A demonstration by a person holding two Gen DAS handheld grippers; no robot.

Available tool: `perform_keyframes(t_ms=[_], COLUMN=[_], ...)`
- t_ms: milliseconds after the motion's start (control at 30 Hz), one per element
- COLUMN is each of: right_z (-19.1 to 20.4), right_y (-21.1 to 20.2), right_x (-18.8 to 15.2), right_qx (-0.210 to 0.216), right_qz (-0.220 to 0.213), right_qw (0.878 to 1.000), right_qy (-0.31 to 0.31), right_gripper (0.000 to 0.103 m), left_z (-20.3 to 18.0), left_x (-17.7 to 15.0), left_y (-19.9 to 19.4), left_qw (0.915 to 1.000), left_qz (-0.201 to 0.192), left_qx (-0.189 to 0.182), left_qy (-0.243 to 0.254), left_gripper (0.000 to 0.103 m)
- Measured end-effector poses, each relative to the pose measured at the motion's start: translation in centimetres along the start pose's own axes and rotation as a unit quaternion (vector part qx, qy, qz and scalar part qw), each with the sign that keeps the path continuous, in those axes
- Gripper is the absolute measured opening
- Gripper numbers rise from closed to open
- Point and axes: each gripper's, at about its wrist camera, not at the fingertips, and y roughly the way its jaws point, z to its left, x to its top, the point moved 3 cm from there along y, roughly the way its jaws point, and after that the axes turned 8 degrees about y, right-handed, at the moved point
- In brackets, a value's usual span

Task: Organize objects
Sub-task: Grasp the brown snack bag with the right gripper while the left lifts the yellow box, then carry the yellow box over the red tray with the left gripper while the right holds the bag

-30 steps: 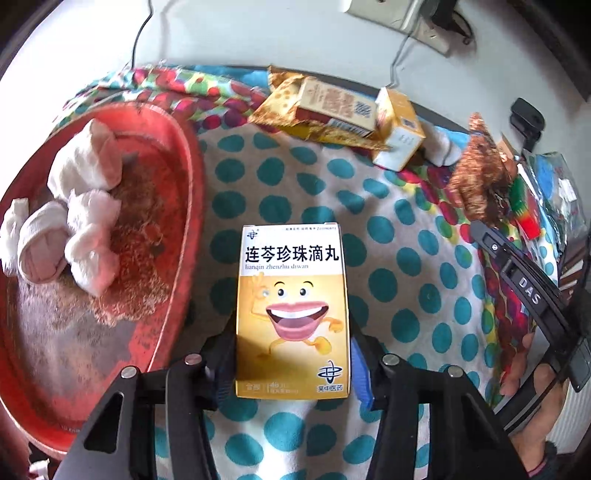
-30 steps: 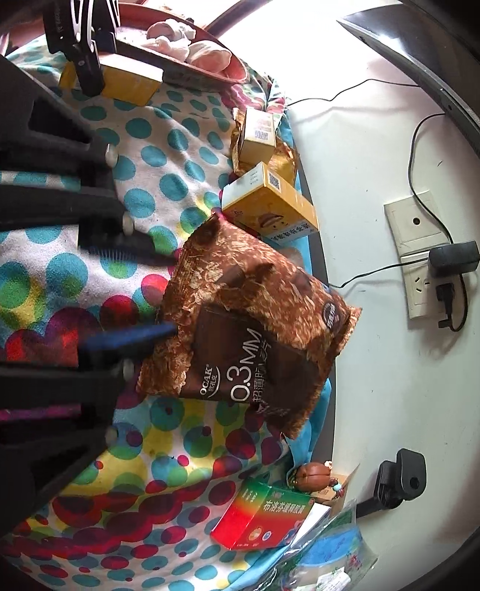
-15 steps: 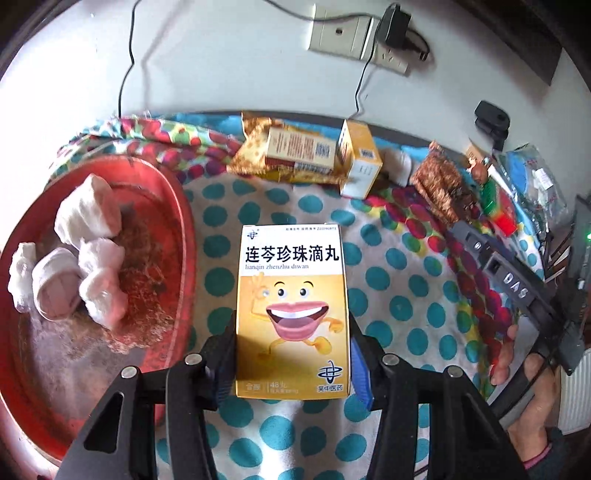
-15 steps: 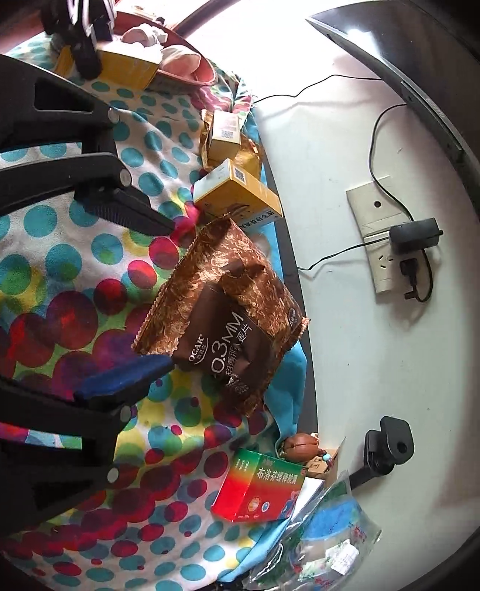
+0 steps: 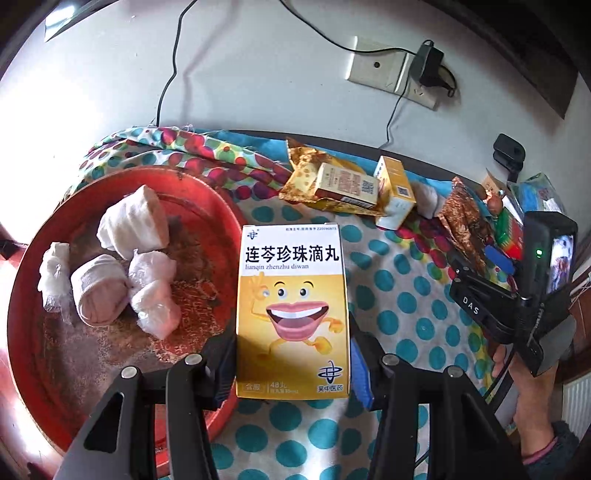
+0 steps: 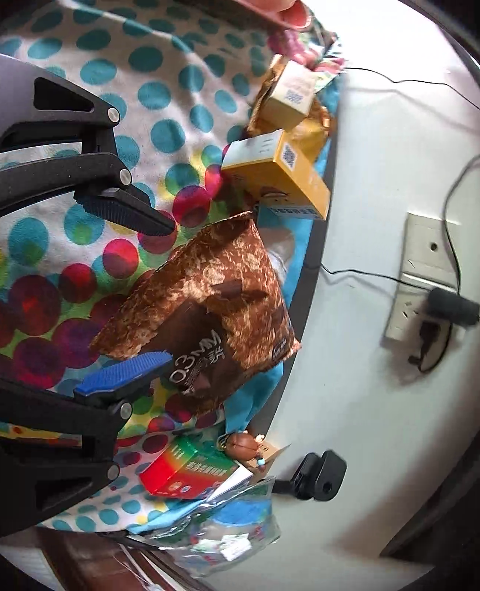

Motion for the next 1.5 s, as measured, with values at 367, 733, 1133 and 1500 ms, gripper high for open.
perform_keyframes(t_ms=[367, 733, 1133, 1500], right_z=[0.7, 3.9, 4.5, 4.3], right_y=[2.3, 0.0, -2.4, -2.6], right_x=[1.0, 0.8, 1.0, 1.0], right_qx=[-0.079, -0.124, -0.142, -0.156], right_qz=[0.007, -0.067, -0.126, -0.132], right_qw=[0.996, 0.983, 0.976, 0.974], right_qy=[-0.045, -0.114, -0.105, -0.093], right_gripper=[0.036, 0.014, 0.011, 0.011], left_z=[0.3, 0.4, 0.4, 6.9], left_x=[-0.2, -0.3, 0.3, 1.6], left_y=[0.6, 0.8, -1.0, -5.4], left_qw=[0.9999, 0.9999, 0.9999, 0.9963], left_qz=[0.01, 0.011, -0.011, -0.052], left_qx=[-0.004, -0.006, -0.005, 0.028], left_qy=[-0.002, -0.005, -0.001, -0.063], left_gripper=[0.052, 0.052, 0.052, 0.052])
